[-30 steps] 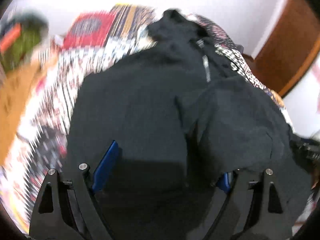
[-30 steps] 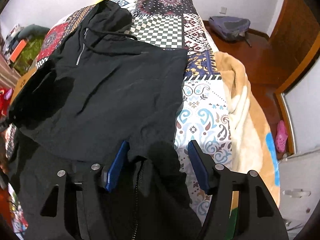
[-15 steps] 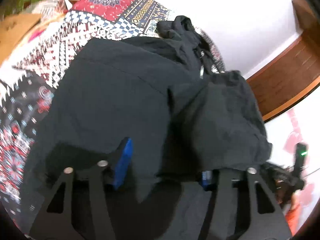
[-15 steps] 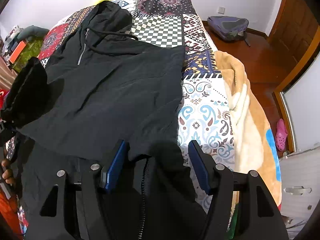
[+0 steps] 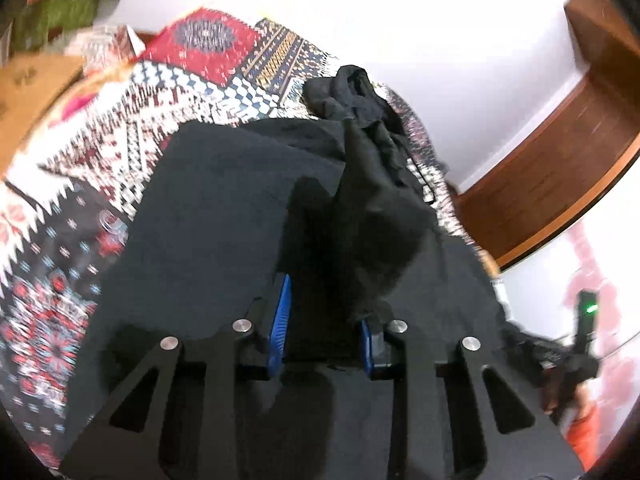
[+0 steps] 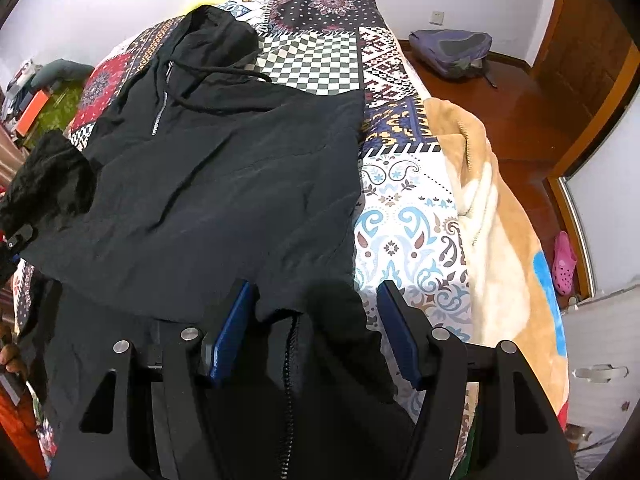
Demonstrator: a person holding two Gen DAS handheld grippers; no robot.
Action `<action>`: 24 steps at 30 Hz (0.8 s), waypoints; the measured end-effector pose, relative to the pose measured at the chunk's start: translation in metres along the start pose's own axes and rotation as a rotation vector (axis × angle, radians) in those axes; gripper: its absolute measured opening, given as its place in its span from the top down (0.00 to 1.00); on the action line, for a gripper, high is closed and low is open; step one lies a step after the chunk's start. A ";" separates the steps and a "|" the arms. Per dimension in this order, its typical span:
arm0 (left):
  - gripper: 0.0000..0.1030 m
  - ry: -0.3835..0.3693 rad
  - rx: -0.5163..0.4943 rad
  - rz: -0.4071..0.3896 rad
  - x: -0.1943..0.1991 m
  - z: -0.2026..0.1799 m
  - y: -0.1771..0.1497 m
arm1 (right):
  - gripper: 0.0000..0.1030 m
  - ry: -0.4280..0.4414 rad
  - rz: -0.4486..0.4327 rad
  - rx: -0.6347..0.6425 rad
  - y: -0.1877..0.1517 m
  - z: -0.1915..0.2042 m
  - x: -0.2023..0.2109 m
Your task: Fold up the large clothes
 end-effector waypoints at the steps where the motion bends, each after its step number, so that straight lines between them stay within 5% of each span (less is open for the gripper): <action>1: 0.71 0.019 -0.016 -0.008 0.001 -0.001 0.000 | 0.41 -0.004 -0.002 0.002 0.000 0.000 0.000; 6: 0.86 0.066 -0.040 -0.012 0.001 0.006 0.002 | 0.41 -0.028 -0.013 0.032 0.001 0.002 0.008; 17: 0.88 0.280 -0.322 -0.125 0.030 -0.012 0.017 | 0.41 -0.028 -0.040 0.053 0.006 0.009 0.017; 20: 0.80 0.329 -0.309 -0.071 0.017 0.008 0.012 | 0.41 -0.025 -0.020 0.045 0.002 0.010 0.010; 24: 0.54 0.424 -0.308 0.022 -0.007 0.041 -0.003 | 0.41 -0.042 -0.022 0.062 -0.001 0.011 0.010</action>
Point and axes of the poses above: each gripper's, at about its wrist camera, not at the fingertips, and x roughly against the way its jaws point, z to its left, y to its top, the point moved 8 cm from there along -x, roughly the way its jaws point, and after that the axes turned 2 degrees about -y, right-handed, at the moved point
